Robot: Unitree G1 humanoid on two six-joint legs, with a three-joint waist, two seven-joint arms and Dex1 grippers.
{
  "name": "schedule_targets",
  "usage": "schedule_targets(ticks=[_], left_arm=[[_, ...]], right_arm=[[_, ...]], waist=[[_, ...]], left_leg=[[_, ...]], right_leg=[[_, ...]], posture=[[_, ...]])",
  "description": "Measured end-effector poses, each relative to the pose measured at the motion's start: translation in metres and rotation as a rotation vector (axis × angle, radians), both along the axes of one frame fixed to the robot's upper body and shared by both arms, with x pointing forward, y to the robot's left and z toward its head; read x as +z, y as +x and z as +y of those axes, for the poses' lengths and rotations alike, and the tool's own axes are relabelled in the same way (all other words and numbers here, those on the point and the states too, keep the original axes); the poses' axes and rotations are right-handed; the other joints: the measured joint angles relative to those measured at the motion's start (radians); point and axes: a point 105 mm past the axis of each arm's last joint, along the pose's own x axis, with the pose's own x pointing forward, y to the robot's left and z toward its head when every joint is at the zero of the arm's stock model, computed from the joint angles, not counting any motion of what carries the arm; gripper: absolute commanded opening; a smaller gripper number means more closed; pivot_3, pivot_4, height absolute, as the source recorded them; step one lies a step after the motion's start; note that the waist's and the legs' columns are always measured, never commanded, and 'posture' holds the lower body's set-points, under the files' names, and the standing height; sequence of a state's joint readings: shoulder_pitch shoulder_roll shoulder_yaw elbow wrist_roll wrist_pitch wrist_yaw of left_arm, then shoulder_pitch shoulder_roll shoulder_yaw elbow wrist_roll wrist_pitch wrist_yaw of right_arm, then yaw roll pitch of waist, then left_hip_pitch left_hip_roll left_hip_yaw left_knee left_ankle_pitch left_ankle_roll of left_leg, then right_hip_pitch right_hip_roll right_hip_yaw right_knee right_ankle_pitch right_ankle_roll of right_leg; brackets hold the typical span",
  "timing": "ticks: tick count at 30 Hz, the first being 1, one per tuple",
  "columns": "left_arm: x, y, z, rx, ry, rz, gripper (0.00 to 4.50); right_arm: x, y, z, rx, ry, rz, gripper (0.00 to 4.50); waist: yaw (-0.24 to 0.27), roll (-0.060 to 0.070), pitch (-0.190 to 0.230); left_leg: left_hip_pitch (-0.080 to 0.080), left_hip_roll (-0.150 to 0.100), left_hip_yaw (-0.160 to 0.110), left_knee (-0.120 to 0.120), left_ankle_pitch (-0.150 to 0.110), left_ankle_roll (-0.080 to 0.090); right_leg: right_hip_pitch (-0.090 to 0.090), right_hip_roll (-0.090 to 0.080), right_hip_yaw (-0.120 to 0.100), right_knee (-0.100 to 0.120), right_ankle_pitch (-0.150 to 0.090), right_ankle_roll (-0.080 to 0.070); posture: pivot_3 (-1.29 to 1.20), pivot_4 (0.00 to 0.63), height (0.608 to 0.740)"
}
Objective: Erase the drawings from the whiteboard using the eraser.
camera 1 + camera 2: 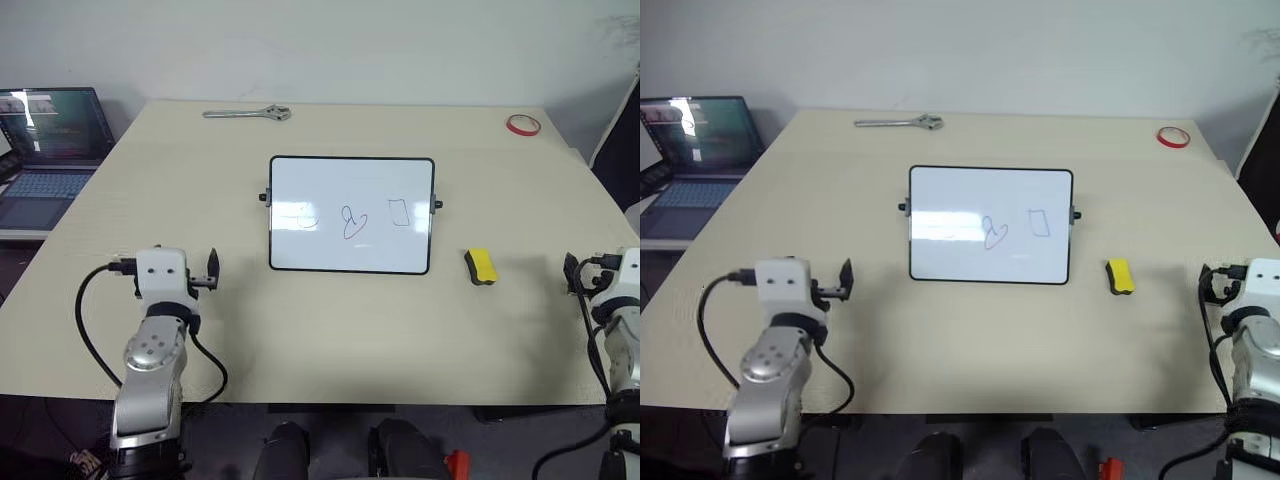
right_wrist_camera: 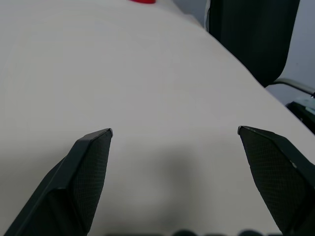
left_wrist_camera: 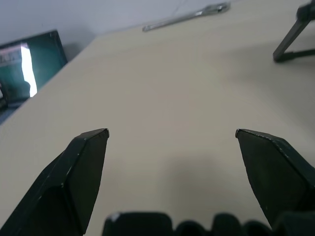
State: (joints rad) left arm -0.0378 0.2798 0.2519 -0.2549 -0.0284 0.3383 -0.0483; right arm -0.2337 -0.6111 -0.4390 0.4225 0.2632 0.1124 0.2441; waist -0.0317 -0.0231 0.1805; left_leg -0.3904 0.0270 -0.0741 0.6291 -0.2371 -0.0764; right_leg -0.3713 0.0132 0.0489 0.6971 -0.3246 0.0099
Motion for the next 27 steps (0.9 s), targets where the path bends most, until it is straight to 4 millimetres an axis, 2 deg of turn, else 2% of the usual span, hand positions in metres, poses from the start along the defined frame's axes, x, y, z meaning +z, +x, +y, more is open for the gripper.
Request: schedule_targets(ticks=[6, 10, 14, 18, 21, 24, 27], left_arm=[[-0.007, 0.006, 0.005, 0.025, -0.009, 0.013, 4.5], [0.008, 0.014, -0.004, -0.067, 0.046, -0.01, 4.5], [0.036, 0.023, -0.047, -0.418, 0.08, -0.065, 4.5], [0.064, 0.021, -0.084, -0.719, 0.049, -0.093, 4.5], [0.069, 0.015, -0.117, -0.977, 0.09, -0.029, 4.5], [0.069, 0.007, -0.148, -1.199, 0.118, 0.029, 4.5], [0.063, -0.001, -0.158, -1.335, 0.144, 0.096, 4.5]], right_arm=[[0.016, -0.009, 0.002, 0.004, 0.001, -0.038, 4.46], [0.031, -0.011, 0.016, 0.061, -0.027, -0.055, 4.46], [0.055, -0.014, 0.045, 0.145, -0.044, -0.12, 4.46], [0.073, -0.02, 0.08, 0.23, -0.001, -0.145, 4.46], [0.076, -0.026, 0.112, 0.318, 0.053, -0.108, 4.46], [0.072, -0.029, 0.13, 0.366, 0.084, -0.046, 4.46], [0.06, -0.032, 0.138, 0.366, 0.104, 0.043, 4.46]], waist=[[0.001, 0.0, 0.0], [0.001, 0.0, 0.0], [0.002, 0.0, 0.0], [0.0, 0.0, 0.0], [0.0, 0.001, 0.0], [0.0, 0.0, 0.0], [-0.002, 0.0, 0.0]], left_leg=[[0.0, 0.0, 0.0, 0.0, 0.0, 0.0], [0.0, 0.0, 0.0, 0.0, 0.0, 0.0], [-0.001, 0.0, -0.001, 0.0, 0.0, 0.0], [-0.001, 0.0, -0.001, 0.0, 0.0, 0.0], [-0.001, 0.0, -0.002, 0.0, 0.0, 0.0], [-0.002, -0.001, -0.002, 0.0, 0.0, 0.0], [-0.002, -0.001, -0.001, 0.0, 0.0, 0.0]], right_leg=[[0.0, 0.001, 0.0, 0.0, 0.0, 0.0], [0.0, 0.001, -0.001, 0.0, 0.0, 0.0], [0.0, 0.001, -0.001, 0.0, 0.0, 0.0], [-0.001, 0.001, -0.002, 0.0, 0.0, 0.0], [0.0, 0.003, -0.002, 0.0, 0.0, 0.0], [0.0, 0.003, -0.002, -0.001, 0.0, 0.0], [-0.002, 0.003, -0.002, -0.001, 0.0, 0.0]], posture=[[0.0, 0.15, 0.74], [0.0, 0.15, 0.74], [0.0, 0.15, 0.74], [0.0, 0.15, 0.74], [0.0, 0.15, 0.74], [0.0, 0.15, 0.74], [0.0, 0.15, 0.74]])
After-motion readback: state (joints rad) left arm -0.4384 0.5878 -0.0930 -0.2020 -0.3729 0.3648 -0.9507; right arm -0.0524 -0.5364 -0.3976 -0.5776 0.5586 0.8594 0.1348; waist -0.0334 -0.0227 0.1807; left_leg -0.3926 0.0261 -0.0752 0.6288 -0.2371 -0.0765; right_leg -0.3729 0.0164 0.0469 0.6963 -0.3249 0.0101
